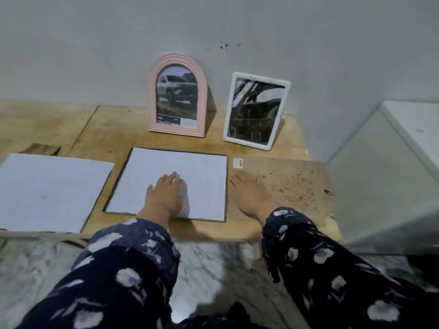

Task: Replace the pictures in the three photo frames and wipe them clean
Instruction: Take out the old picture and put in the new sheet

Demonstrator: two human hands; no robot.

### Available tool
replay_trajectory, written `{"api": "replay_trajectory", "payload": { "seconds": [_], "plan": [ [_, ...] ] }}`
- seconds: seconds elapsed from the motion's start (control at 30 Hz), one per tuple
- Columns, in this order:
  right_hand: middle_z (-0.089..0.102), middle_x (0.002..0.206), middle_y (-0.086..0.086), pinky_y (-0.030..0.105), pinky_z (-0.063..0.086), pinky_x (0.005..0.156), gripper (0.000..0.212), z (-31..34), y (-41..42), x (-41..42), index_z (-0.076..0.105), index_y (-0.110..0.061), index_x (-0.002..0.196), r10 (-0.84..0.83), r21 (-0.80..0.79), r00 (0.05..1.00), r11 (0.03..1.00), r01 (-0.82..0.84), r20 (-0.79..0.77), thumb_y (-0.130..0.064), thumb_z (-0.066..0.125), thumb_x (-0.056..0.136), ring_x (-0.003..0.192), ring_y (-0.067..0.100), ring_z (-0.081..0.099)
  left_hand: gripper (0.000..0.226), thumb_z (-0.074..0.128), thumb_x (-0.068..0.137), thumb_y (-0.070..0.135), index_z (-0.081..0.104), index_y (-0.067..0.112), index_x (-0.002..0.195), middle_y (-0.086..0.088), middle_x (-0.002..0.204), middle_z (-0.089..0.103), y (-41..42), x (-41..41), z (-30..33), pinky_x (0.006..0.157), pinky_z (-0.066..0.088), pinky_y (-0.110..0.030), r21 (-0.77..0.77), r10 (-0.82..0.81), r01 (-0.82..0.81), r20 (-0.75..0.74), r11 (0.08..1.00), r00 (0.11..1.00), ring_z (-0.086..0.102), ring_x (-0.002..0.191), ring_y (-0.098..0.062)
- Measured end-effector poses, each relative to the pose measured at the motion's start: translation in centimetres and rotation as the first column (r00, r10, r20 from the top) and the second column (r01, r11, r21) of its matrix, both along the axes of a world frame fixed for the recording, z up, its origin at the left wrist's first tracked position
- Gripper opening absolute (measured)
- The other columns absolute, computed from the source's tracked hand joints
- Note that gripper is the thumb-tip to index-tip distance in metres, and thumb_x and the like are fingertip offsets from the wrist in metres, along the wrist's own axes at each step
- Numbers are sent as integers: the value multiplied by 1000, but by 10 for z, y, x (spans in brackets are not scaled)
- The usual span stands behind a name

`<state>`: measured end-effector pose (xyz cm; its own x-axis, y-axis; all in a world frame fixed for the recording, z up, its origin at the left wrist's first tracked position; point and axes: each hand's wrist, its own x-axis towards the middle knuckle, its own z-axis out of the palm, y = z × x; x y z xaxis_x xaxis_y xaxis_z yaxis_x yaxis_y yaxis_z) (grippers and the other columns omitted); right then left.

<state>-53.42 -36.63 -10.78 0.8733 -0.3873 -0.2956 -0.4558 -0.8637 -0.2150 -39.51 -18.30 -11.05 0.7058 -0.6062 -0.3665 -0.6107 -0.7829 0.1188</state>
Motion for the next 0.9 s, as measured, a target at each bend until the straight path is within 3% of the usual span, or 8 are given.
{"api": "replay_trajectory", "payload": {
  "seconds": [0.17,0.33,0.5,0.6,0.67,0.7,0.8,0.9],
  "plan": [
    [-7,162,2,49,4,120,73,-8,26,47,5,-20,154,-10,91,998,996,17,-68,-51,39,97,149,19,-9,68,45,99,35,8,19,154,5,161,-4,55,49,4,118,13,-49,48,136,-136,-10,990,991,0,148,-19],
    [-8,162,7,52,-7,118,87,-10,27,80,-2,-19,154,-114,34,990,992,118,-88,-61,41,92,148,23,-13,82,55,92,45,8,19,154,5,161,-4,74,91,2,118,14,-48,48,117,-116,-17,992,993,2,148,-19],
    [8,161,8,51,-10,118,92,-25,39,91,3,-15,153,-262,27,965,965,261,23,-52,55,88,149,22,-1,72,60,89,48,25,21,147,4,158,10,75,101,-5,110,29,-46,40,36,-36,-1,999,999,14,144,-22],
    [32,153,0,47,-15,115,77,-30,48,92,20,-23,150,-362,76,916,932,354,174,-35,61,87,146,21,18,74,63,85,51,28,22,144,5,155,15,77,104,-8,106,34,-46,5,36,-36,13,999,999,17,142,-20],
    [50,139,-7,50,-4,120,59,-30,51,94,39,-31,140,-440,181,843,898,402,309,-18,60,87,137,21,36,76,64,83,53,29,23,144,5,153,16,77,107,-9,105,36,-47,-12,48,-48,4,999,999,16,141,-19],
    [55,133,-8,52,13,119,52,-29,54,95,47,-33,133,-499,274,790,864,422,356,-11,58,86,130,21,44,77,65,83,53,29,23,144,5,153,15,77,107,-10,104,37,-47,-23,57,-57,-5,998,998,16,141,-20],
    [62,120,-7,42,52,91,44,-19,65,97,61,-32,115,-699,546,624,693,471,348,0,53,86,101,19,60,79,69,81,51,28,22,143,2,155,9,76,106,-10,104,38,-48,-58,87,-90,-47,994,995,12,143,-23],
    [66,111,-4,35,56,70,41,-5,72,93,66,-28,103,-831,746,493,494,446,257,6,50,84,85,22,66,77,74,77,46,33,23,138,-3,155,4,74,106,-6,106,33,-48,-97,147,-157,-109,983,983,9,143,-28]
  ]
}}
